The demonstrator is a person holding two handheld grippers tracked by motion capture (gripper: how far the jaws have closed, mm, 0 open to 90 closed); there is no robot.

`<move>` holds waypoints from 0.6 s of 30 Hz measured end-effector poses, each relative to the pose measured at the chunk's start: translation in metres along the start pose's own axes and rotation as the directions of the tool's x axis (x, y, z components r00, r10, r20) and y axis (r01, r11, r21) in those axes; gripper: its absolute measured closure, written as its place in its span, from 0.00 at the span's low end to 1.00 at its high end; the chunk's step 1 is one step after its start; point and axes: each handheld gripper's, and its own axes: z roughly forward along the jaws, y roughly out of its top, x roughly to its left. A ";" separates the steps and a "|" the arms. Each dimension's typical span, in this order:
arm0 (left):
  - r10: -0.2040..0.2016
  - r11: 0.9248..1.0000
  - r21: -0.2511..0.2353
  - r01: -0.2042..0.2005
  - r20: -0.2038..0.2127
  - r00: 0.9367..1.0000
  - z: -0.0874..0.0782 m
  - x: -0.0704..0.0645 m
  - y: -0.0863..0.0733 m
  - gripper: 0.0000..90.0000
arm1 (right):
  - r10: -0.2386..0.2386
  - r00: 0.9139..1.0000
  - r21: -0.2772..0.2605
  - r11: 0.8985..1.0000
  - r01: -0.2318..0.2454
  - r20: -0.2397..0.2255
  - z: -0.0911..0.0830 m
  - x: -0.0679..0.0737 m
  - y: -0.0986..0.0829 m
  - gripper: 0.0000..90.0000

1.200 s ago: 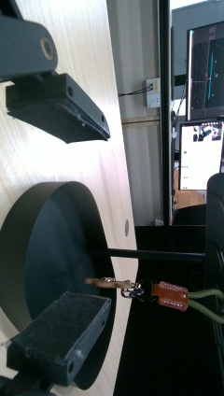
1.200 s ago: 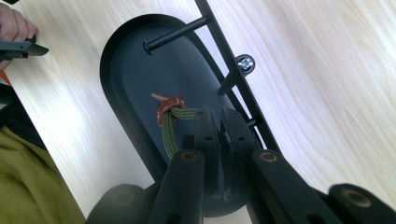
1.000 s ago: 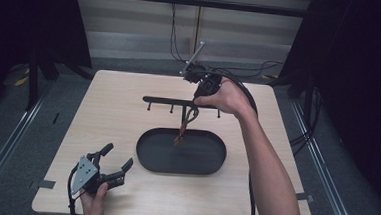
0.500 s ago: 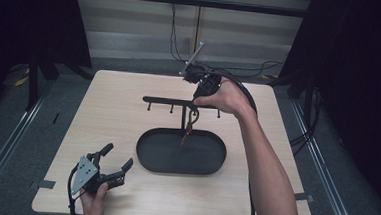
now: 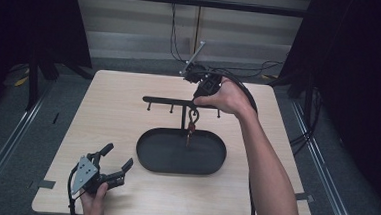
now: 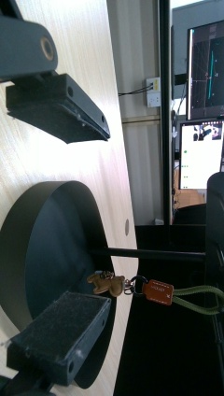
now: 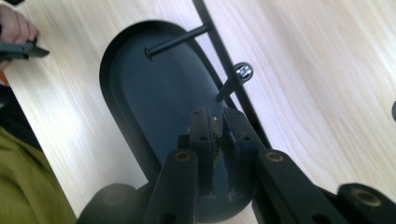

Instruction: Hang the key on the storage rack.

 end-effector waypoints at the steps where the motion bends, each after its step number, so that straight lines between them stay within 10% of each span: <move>1: -0.001 1.000 -0.001 0.001 -0.002 1.000 0.000 0.000 0.000 0.18 | 0.005 1.000 -0.008 1.000 -0.005 0.001 -0.001 -0.001 0.000 0.91; 18: 0.004 1.000 0.001 -0.004 -0.001 1.000 0.000 0.000 0.000 0.18 | 0.046 0.998 -0.068 0.996 -0.049 -0.046 -0.004 0.003 -0.010 0.76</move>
